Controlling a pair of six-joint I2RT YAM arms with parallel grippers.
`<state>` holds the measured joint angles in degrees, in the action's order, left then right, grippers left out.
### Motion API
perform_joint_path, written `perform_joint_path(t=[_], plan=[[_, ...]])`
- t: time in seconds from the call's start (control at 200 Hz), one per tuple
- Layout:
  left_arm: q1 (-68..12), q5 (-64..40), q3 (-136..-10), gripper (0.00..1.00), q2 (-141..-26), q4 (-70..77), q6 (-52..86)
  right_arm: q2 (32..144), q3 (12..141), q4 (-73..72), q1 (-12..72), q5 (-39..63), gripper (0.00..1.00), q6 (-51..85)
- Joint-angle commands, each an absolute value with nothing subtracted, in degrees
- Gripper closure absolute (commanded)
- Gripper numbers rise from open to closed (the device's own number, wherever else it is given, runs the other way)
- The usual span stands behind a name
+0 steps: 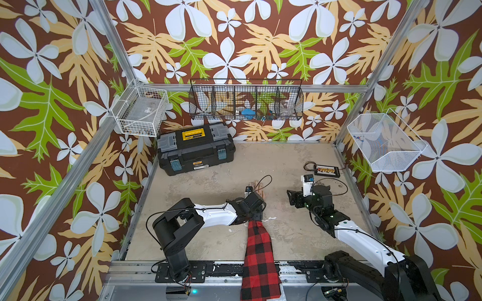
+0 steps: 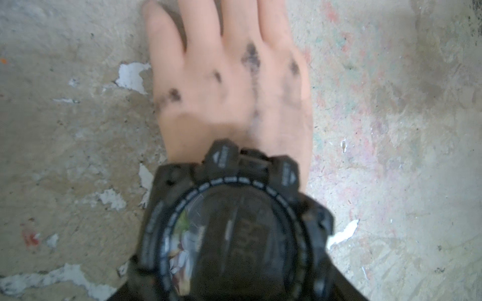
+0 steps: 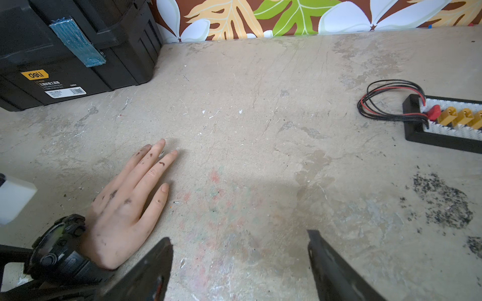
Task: Take off the watch
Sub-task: Adjust the hand at the center of the board.
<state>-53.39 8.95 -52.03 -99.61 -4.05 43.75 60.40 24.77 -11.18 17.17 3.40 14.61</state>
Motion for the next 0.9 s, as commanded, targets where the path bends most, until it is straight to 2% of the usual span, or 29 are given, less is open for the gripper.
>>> perform_joint_path(t=[0.0, 0.27, 0.455, 0.616, 0.896], plan=[[-53.5, 8.9, -52.46, 0.36, -100.11, -6.5, 43.34, 60.48, 25.04, -11.8, 17.18, 3.95, 0.17, 15.27], [-53.5, 9.75, -50.37, 0.51, -94.86, -3.0, 42.76, 60.25, 26.19, -10.64, 17.23, 9.26, 0.2, 21.69], [-53.61, 8.79, -47.67, 0.52, -89.86, 0.79, 42.29, 61.15, 26.18, -13.14, 17.66, 20.74, 0.2, 28.36], [-53.55, 6.63, -45.6, 0.53, -86.22, 4.33, 42.36, 62.93, 22.71, -25.25, 19.43, 30.67, 0.16, 37.09], [-53.56, 5.08, -44.07, 0.53, -82.39, 5.84, 42.46, 71.73, 20.47, -44.25, 25.41, 33.62, 0.1, 47.72]])
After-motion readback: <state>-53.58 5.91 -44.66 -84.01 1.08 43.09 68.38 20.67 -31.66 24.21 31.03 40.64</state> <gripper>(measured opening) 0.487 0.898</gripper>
